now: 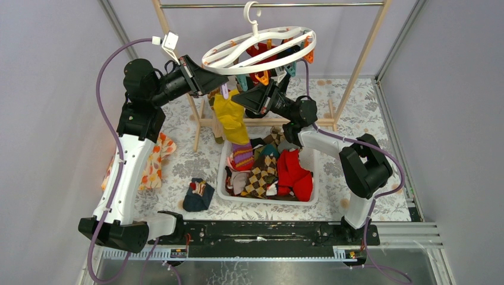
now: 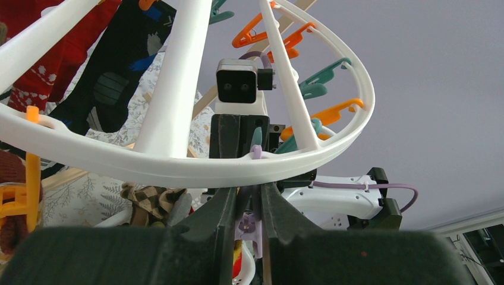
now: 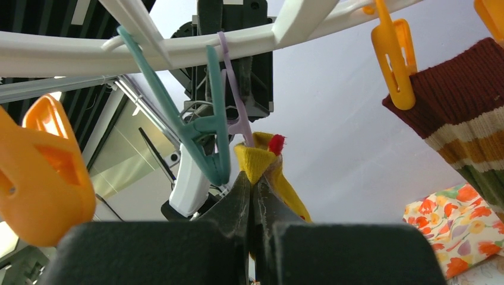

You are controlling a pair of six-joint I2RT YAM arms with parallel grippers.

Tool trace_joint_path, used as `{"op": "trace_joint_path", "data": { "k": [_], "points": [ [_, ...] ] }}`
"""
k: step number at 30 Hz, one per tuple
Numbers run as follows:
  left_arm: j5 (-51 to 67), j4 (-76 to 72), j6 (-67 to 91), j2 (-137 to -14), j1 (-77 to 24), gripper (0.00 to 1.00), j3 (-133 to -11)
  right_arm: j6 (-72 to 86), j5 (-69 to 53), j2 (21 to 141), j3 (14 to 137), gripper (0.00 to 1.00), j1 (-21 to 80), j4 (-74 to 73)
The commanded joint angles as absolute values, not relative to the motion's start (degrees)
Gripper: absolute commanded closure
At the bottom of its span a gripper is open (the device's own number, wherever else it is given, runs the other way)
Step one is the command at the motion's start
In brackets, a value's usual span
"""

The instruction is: Clip the socks to the hanger

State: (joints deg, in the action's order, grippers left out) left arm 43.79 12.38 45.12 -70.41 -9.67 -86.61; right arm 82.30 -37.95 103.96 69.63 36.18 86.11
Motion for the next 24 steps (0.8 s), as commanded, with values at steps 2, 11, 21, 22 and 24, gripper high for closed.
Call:
{"op": "trace_joint_path", "data": {
  "k": [2,11,21,22,24],
  "points": [
    [46.6,10.4,44.8,-70.0,-9.6,1.00,-88.0,82.9,-38.3,101.0,71.1,1.00,35.8,92.6],
    [46.8,10.1,45.1,-70.4,-9.6,1.00,-88.1,80.5,-38.9,101.5,73.2,1.00,35.8,90.1],
    [46.6,10.3,44.4,-70.3,-9.5,1.00,-88.2,80.1,-38.2,102.5,75.2,1.00,35.8,90.9],
    [46.3,10.3,44.3,-70.2,-9.6,1.00,-88.2,80.4,-38.5,102.6,75.4,1.00,35.9,90.9],
    [45.9,10.3,44.0,-70.2,-9.6,1.00,-88.2,80.6,-38.7,102.5,75.4,1.00,35.8,90.9]
  ]
}}
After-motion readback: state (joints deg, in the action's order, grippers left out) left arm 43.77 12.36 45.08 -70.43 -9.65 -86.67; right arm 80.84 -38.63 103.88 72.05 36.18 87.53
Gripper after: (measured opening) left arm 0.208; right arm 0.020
